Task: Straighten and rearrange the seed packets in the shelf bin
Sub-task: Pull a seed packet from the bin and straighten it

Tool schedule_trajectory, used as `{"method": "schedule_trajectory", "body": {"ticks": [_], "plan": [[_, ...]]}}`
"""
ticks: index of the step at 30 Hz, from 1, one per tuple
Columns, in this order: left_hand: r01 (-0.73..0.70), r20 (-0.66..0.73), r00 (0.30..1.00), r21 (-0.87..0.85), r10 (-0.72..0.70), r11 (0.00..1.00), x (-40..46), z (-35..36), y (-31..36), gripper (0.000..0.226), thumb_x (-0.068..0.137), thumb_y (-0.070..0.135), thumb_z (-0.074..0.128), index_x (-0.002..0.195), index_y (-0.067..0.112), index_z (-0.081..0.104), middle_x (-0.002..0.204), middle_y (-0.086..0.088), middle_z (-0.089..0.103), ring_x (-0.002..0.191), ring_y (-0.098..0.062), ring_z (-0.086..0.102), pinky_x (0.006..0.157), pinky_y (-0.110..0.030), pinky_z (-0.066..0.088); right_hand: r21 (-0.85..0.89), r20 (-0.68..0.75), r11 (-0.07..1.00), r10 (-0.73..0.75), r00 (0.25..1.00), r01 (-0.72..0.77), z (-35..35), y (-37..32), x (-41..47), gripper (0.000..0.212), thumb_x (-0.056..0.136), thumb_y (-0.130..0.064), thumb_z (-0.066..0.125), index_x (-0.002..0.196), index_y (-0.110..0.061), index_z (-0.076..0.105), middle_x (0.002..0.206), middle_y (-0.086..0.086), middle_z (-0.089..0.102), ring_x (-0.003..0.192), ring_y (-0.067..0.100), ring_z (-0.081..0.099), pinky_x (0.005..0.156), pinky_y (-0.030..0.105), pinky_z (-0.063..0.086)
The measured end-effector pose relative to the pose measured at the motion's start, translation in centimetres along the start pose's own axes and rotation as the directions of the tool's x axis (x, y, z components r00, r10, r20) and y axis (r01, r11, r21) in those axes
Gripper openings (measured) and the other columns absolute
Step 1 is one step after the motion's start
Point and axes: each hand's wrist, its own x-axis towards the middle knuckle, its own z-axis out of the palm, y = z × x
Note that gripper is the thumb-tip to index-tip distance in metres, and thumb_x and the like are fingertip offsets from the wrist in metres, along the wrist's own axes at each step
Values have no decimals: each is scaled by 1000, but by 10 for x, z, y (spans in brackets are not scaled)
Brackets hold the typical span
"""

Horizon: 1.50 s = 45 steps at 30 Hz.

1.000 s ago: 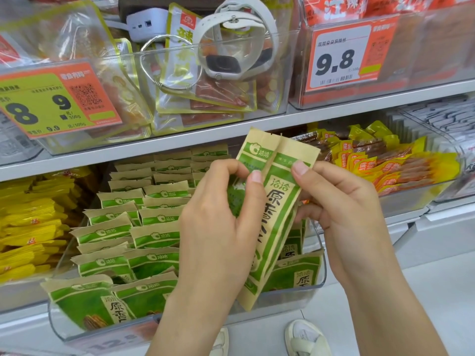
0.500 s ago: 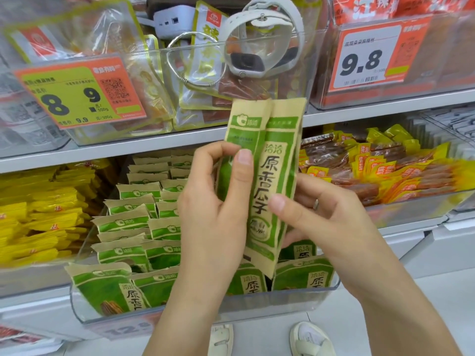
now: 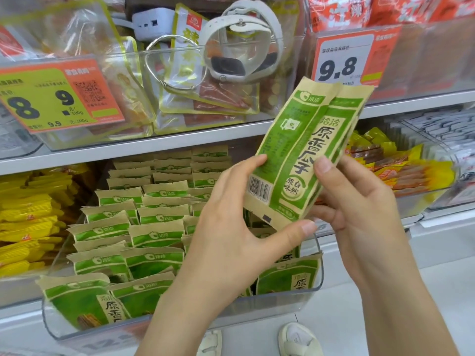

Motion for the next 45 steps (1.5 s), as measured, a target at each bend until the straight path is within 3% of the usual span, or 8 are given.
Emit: {"method": "schedule_trajectory", "body": {"ticks": [6,10,21,25,30,34,40,45], "plan": [[117,54,993,-385,-104,916,2,2,4,56,64,53,72,113,37,50,117,31,62,110,6,60,88,-11,46,22,79,1000,13,997,-15,-2,0,1,56,66,-33,80,116,-18,60,103,3,74,90,19,72,66,23,55],[163,162,983,-524,-90,836,3,-1,3,46,68,46,71,104,21,57,112,15,70,103,-2,67,81,-19,53,46,106,998,34,994,-40,-3,2,2,79,55,-53,81,121,-18,55,107,3,73,97,21,71,74,23,55],[172,237,970,-522,-51,835,4,-4,2,29,89,33,57,94,5,58,75,17,60,68,4,55,66,-8,43,-34,38,999,33,999,-32,-5,7,4,54,58,-50,74,105,-27,61,105,2,73,96,19,71,81,27,56],[215,253,963,-521,-90,826,2,-5,-1,30,84,34,56,107,15,57,91,17,70,77,6,62,66,-6,44,-41,35,999,23,999,-22,-3,7,3,57,58,-48,74,108,-26,61,106,0,73,96,15,70,77,23,56],[190,238,968,-492,-79,850,3,-5,-2,72,73,54,63,139,35,45,134,18,59,117,3,59,88,-9,46,-66,40,998,16,999,-13,5,10,1,70,50,-47,77,114,-28,57,108,0,71,94,11,70,70,19,54],[140,195,979,-465,-53,874,5,-7,-2,67,77,54,59,139,30,50,129,21,62,114,3,60,86,-8,46,-38,47,999,6,999,-4,12,11,-2,72,55,-52,76,119,-27,55,110,-5,70,100,9,68,76,18,54],[196,373,926,-365,-50,910,3,-17,-3,65,77,65,49,137,42,50,128,35,57,118,12,53,88,-2,41,-29,-142,998,-58,988,55,6,4,2,70,55,-68,71,114,-35,56,115,-5,69,107,11,66,86,26,55],[178,425,904,-261,-53,949,4,-17,-8,73,80,68,47,145,37,44,141,33,47,132,10,41,113,-29,32,17,-217,998,-48,975,53,-2,1,4,50,69,-49,71,112,-29,57,111,-1,71,101,12,68,82,21,55]]}}
